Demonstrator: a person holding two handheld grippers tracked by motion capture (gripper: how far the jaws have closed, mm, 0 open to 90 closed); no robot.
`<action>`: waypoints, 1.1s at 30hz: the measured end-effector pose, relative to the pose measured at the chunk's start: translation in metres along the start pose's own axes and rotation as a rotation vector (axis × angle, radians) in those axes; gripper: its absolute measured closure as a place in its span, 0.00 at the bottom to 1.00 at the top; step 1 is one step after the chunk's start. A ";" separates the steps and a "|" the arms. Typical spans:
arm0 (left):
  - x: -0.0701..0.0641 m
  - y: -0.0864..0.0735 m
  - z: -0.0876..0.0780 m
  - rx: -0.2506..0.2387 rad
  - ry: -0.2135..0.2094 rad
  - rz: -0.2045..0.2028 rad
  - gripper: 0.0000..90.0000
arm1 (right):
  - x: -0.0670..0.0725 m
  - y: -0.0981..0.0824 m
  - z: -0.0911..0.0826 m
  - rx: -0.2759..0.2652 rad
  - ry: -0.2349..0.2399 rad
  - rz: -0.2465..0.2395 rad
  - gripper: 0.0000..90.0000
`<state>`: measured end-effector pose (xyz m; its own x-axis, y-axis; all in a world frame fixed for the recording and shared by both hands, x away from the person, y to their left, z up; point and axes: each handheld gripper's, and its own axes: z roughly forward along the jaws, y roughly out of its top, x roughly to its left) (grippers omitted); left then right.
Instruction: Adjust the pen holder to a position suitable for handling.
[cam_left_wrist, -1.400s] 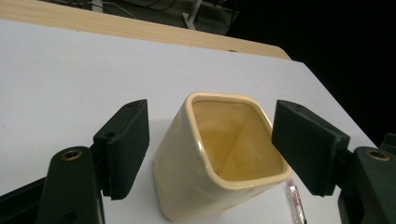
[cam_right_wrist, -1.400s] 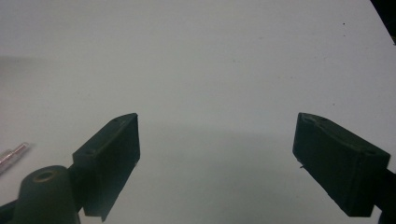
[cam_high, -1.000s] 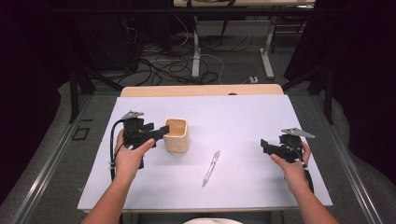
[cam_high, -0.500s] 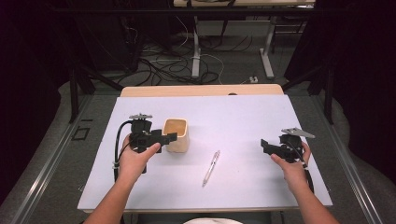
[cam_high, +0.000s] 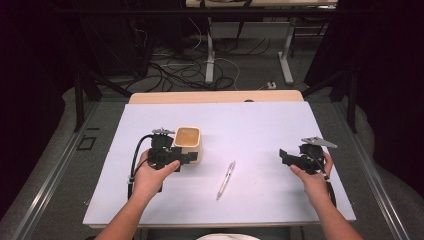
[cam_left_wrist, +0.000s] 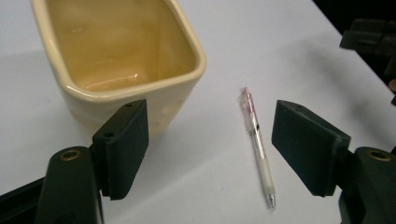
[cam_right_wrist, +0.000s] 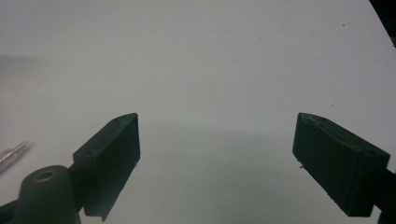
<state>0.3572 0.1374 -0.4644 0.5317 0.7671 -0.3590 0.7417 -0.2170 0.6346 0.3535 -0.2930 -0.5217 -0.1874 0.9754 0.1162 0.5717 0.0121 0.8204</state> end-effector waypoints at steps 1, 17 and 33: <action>-0.001 -0.001 0.002 0.008 -0.002 0.005 0.32 | 0.000 0.000 0.000 0.000 0.000 0.000 0.16; -0.013 -0.018 0.032 0.126 0.009 -0.032 0.35 | 0.000 0.000 0.000 -0.001 0.001 0.006 0.16; -0.018 -0.022 0.057 0.248 -0.023 -0.095 0.47 | 0.001 0.000 0.000 0.002 0.000 0.003 0.16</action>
<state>0.3548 0.0939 -0.5106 0.4618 0.7776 -0.4268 0.8649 -0.2878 0.4113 0.3536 -0.2919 -0.5218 -0.1859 0.9753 0.1192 0.5743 0.0094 0.8186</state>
